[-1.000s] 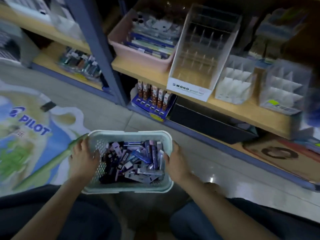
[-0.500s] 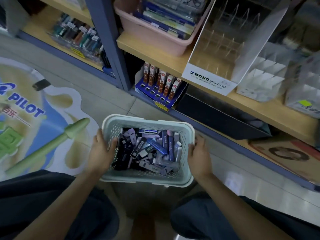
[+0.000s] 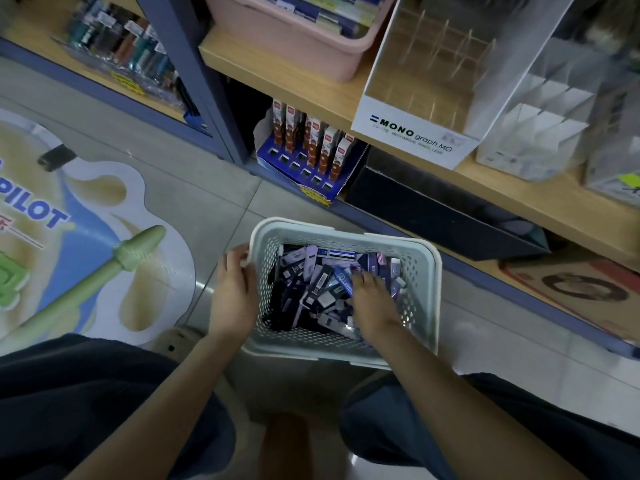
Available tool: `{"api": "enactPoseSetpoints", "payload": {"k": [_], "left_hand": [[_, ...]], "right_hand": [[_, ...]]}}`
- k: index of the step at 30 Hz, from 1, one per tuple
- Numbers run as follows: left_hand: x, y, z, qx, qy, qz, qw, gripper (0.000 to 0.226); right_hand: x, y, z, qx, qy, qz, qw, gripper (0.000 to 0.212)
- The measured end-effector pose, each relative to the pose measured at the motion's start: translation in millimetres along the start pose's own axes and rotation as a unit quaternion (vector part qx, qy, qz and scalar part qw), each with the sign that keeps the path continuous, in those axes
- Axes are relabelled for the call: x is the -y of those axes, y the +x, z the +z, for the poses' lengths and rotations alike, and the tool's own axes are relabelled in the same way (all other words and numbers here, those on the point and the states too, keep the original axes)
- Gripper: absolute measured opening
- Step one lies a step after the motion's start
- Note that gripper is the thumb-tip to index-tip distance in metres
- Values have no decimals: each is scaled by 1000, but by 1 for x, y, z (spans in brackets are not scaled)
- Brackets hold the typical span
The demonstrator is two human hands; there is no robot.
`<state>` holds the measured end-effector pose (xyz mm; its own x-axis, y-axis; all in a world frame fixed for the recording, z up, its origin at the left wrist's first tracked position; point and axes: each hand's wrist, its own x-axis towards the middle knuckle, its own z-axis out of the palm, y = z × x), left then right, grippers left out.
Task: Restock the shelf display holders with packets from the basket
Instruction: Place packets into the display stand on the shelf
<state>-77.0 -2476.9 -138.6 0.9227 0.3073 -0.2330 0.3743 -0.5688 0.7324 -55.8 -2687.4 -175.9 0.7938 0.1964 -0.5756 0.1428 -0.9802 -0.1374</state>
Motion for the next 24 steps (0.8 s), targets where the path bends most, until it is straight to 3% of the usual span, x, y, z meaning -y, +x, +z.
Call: {"api": "enactPoseSetpoints", "payload": {"k": [3, 5, 7, 11, 16, 19, 21, 24], "left_hand": [[-10, -5, 10, -36, 105, 139, 984, 28], [-17, -7, 28, 45, 122, 171, 977, 24], [-19, -6, 52, 135, 124, 122, 976, 25], [-15, 1, 91, 238, 176, 25, 955, 41], [-15, 2, 108, 248, 192, -10, 950, 38], [-20, -2, 105, 244, 115, -42, 962, 30], [-26, -8, 100, 230, -2, -104, 968, 17], [-46, -21, 90, 211, -213, -204, 932, 14]], "right_hand": [[-1, -2, 1, 21, 93, 29, 995, 61], [-3, -8, -2, 4, 189, 52, 981, 50], [-8, -14, -6, -32, 255, 73, 964, 35], [-26, -25, -9, -93, 356, 128, 921, 23], [-34, -41, -11, -91, 555, 187, 805, 19], [-31, -47, -8, -84, 601, 185, 773, 11], [-28, -51, -5, -72, 597, 170, 781, 9], [-15, -58, -8, -59, 614, 138, 775, 4]]}}
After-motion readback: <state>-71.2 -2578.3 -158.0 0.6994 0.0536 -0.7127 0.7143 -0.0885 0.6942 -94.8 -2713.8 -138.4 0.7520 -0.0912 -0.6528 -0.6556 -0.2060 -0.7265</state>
